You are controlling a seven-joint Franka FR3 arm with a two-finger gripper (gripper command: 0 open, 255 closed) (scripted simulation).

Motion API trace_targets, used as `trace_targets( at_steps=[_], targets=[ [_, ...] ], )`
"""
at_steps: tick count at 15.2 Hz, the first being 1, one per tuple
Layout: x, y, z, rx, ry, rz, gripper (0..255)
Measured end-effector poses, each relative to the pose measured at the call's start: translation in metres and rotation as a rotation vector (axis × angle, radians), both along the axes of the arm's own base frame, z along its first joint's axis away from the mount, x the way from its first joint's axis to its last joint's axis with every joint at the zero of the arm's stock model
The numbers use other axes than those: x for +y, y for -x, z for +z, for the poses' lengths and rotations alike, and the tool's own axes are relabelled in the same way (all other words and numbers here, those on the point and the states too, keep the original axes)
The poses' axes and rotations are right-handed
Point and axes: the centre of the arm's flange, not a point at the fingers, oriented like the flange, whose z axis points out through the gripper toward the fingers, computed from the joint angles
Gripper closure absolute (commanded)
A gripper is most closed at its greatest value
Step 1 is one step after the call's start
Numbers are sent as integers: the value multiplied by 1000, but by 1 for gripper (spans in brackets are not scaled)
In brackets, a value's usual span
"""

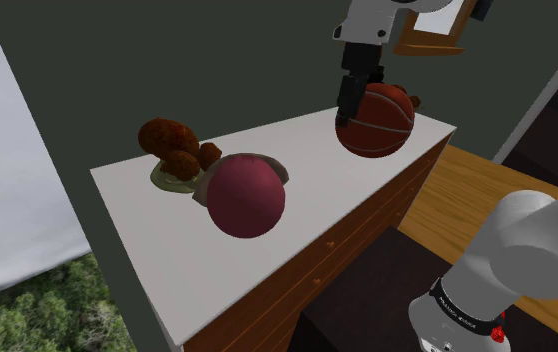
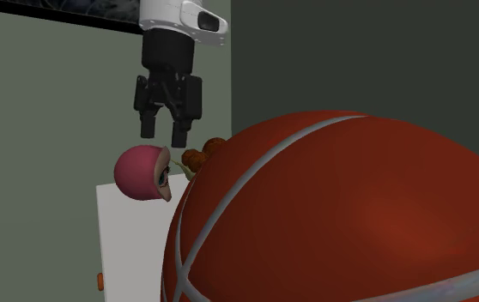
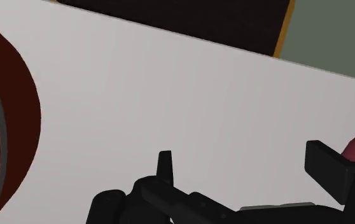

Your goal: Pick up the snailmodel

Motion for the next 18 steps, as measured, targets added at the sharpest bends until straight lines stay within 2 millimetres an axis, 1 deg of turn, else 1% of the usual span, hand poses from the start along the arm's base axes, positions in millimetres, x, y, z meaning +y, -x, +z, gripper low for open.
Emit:
trace_targets(
  at_steps=[3, 5, 7, 8, 14, 15, 17, 18],
  targets=[
    [29, -33, -6, -11, 7, 107, 0],
    [46, -51, -10, -17, 11, 178, 0],
    [66, -63, -15, -23, 17, 249, 0],
    [77, -74, -16, -26, 19, 285, 0],
    [146, -115, -24, -46, 33, 498, 0],
    [159, -119, -25, -49, 35, 534, 0],
    [183, -126, -31, -56, 40, 605, 0],
    [199, -131, -33, -59, 42, 641, 0]
  ],
)
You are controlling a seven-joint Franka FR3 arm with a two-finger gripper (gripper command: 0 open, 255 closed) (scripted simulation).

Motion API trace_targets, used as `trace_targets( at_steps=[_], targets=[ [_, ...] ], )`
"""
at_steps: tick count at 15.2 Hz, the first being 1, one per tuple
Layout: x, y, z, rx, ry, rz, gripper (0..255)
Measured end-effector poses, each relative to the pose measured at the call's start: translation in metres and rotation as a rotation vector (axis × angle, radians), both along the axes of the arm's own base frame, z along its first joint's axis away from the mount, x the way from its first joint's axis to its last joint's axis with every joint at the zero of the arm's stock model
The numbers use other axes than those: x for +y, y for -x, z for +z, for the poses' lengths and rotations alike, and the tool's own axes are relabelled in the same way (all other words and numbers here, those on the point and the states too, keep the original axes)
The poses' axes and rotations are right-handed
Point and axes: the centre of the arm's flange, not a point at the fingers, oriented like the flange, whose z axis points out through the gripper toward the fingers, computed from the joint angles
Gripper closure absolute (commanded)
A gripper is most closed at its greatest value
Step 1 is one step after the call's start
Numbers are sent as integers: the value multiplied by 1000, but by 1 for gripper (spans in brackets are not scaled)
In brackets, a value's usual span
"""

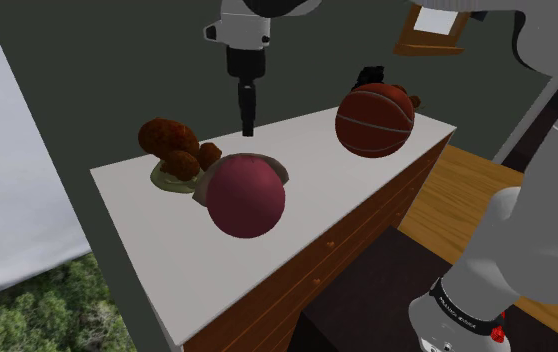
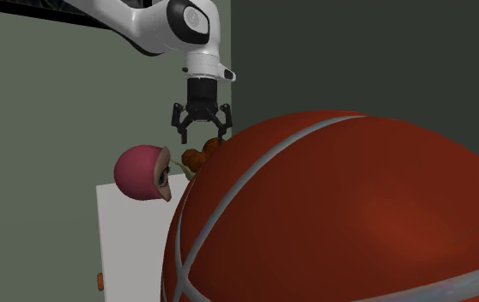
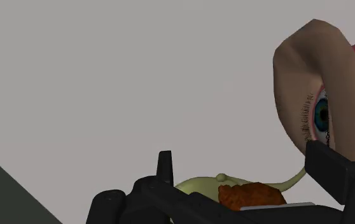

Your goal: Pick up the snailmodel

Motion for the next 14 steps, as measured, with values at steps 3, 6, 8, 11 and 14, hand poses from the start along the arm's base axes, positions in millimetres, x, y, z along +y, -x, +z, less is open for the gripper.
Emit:
trace_targets(
  at_steps=[3, 6, 8, 11, 14],
  targets=[
    [39, -8, -8, -10, 7, 106, 0],
    [74, -11, -10, -18, 12, 197, 0],
    [78, -11, -18, -19, 13, 210, 0],
    [79, -13, -34, -20, 14, 214, 0],
    [79, -13, -49, -19, 14, 215, 0]
  ],
)
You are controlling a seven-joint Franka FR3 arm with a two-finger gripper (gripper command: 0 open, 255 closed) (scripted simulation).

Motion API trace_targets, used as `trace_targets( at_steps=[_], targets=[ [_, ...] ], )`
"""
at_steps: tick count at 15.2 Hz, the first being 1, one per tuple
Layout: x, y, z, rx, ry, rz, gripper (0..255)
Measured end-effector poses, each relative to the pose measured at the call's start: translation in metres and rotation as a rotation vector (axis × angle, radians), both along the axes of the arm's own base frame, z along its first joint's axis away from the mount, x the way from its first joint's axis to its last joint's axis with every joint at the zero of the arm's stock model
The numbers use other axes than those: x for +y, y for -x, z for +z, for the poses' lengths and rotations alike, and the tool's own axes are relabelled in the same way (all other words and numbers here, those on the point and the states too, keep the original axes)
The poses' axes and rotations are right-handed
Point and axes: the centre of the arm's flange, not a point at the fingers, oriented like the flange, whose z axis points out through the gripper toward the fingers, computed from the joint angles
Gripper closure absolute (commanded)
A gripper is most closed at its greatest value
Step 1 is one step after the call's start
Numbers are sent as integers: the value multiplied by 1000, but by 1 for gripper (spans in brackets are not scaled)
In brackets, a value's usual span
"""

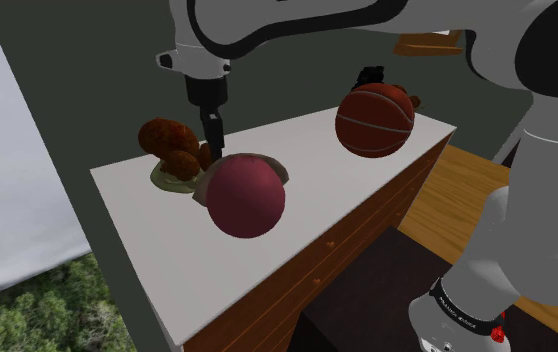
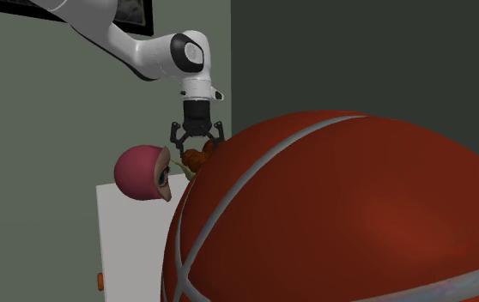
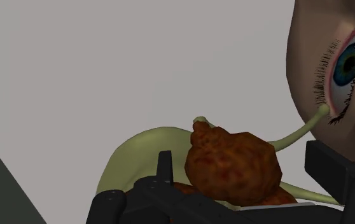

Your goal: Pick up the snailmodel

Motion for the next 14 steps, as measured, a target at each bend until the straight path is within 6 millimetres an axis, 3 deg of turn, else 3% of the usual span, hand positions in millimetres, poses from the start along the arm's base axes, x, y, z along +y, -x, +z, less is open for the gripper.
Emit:
trace_targets(
  at_steps=[1, 11, 14],
  targets=[
    [0, 0, -2, 0, 0, 0, 255],
    [-1, 0, -2, -2, 0, -1, 255],
    [0, -1, 7, 0, 0, 0, 255]
  ],
)
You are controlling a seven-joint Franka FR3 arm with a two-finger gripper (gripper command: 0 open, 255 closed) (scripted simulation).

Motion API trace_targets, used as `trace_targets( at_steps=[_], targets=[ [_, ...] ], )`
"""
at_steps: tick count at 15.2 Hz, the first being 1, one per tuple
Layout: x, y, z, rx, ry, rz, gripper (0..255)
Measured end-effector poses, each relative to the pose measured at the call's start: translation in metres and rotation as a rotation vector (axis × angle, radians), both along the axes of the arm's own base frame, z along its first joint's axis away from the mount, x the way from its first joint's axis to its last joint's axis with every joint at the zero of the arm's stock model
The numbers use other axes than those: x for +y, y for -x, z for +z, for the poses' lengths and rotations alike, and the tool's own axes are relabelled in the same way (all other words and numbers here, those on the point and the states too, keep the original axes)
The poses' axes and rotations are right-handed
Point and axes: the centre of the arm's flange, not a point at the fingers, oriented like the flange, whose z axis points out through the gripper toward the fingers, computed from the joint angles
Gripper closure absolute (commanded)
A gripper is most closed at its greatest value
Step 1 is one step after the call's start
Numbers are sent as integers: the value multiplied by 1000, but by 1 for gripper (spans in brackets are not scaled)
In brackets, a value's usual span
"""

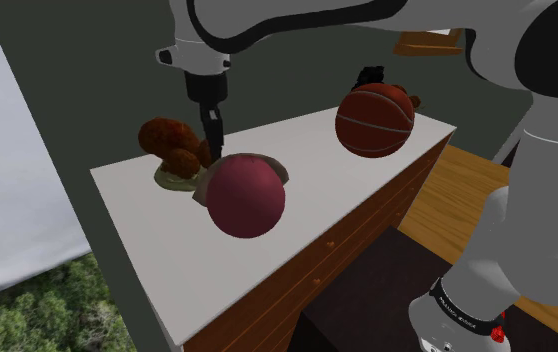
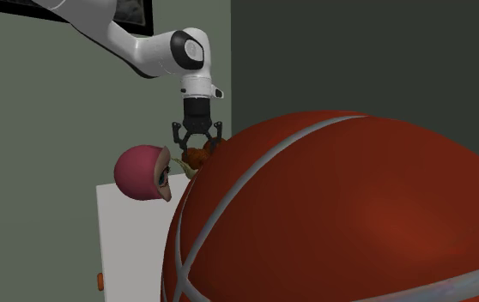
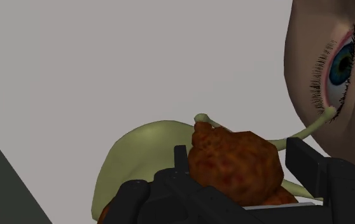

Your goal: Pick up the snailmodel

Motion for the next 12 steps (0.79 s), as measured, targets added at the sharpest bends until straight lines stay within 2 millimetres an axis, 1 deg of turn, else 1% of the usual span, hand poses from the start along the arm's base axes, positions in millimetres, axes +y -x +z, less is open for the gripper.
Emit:
trace_targets(
  at_steps=[12],
  targets=[
    [1, 0, 63, 1, 0, 0, 255]
  ],
)
